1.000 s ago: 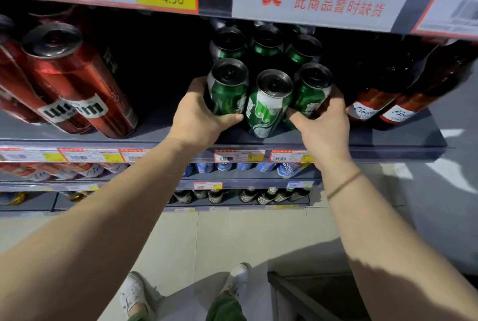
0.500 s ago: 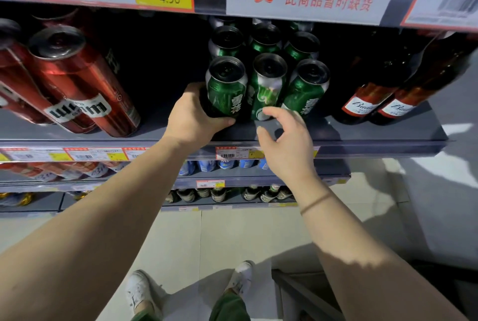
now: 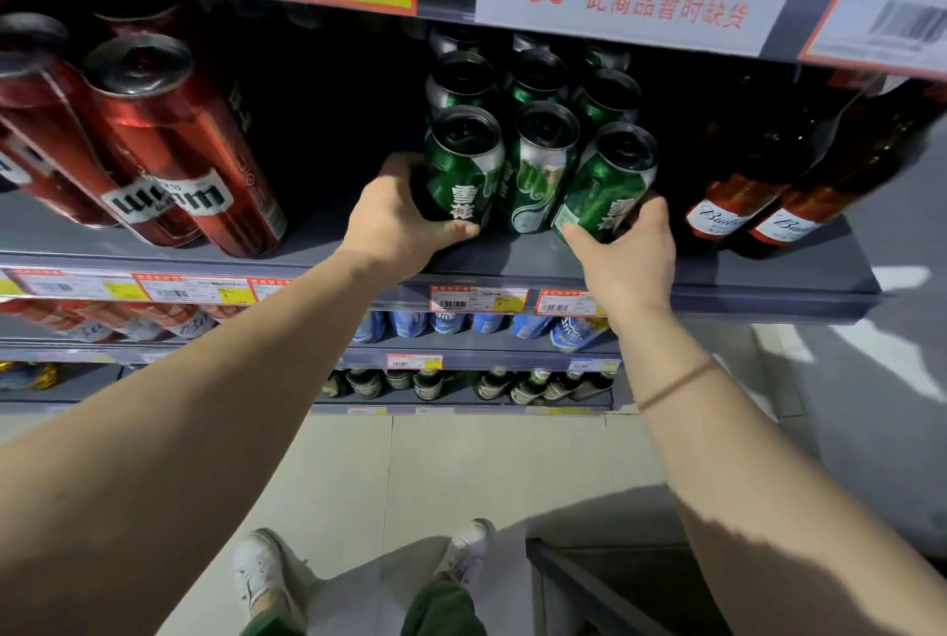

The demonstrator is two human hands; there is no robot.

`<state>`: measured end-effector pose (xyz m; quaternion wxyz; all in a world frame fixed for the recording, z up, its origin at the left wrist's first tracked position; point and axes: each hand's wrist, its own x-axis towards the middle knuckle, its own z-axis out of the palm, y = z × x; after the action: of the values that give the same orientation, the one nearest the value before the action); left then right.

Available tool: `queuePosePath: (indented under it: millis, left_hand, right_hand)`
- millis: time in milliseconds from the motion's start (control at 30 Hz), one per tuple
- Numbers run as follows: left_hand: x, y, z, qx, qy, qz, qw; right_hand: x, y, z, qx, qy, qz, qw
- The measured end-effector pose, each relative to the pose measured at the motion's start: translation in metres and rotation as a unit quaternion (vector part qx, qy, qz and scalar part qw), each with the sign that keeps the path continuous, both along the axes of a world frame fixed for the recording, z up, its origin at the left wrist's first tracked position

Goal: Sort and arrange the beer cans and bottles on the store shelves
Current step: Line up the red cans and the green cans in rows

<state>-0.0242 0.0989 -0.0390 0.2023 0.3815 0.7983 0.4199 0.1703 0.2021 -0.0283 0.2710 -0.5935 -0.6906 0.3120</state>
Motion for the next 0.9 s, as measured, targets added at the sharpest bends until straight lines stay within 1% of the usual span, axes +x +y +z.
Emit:
queuePosePath:
  millis: [100, 167, 267, 367, 433, 533, 633, 700, 767, 900]
  left_hand:
    - [0.000, -0.001, -0.002, -0.009, -0.010, -0.021, 1.000]
    - [0.001, -0.001, -0.002, -0.011, -0.014, -0.031, 0.999]
    - [0.003, -0.005, 0.001, -0.003, -0.013, -0.022, 1.000]
    - [0.005, -0.021, 0.006, 0.029, -0.026, -0.001, 0.999]
    - [0.005, -0.044, 0.011, 0.058, -0.055, 0.012, 0.997]
    - [-0.003, -0.082, 0.021, 0.086, -0.060, 0.042, 0.994]
    - [-0.027, -0.121, 0.034, 0.106, -0.058, 0.102, 0.987]
    - [-0.049, -0.147, 0.040, 0.118, -0.032, 0.154, 0.981]
    - [-0.069, -0.173, 0.044, 0.128, -0.020, 0.202, 0.971]
    - [-0.115, -0.209, 0.039, 0.125, -0.005, 0.276, 0.953]
  right_hand:
    - [0.000, -0.002, -0.003, 0.008, 0.018, -0.023, 1.000]
    - [0.000, -0.004, -0.002, -0.005, 0.036, -0.024, 0.999]
    - [0.007, -0.010, 0.004, -0.022, 0.068, -0.030, 0.997]
    - [0.010, -0.039, 0.009, 0.057, 0.108, -0.067, 0.990]
    - [-0.002, -0.071, 0.013, 0.074, 0.125, -0.025, 0.989]
    - [-0.039, -0.113, 0.020, 0.024, 0.118, 0.092, 0.988]
    - [-0.083, -0.137, 0.035, -0.007, 0.115, 0.169, 0.979]
    - [-0.112, -0.148, 0.042, -0.018, 0.100, 0.201, 0.974]
    - [-0.141, -0.157, 0.044, -0.037, 0.067, 0.223, 0.972]
    - [-0.188, -0.177, 0.037, -0.092, -0.004, 0.213, 0.973]
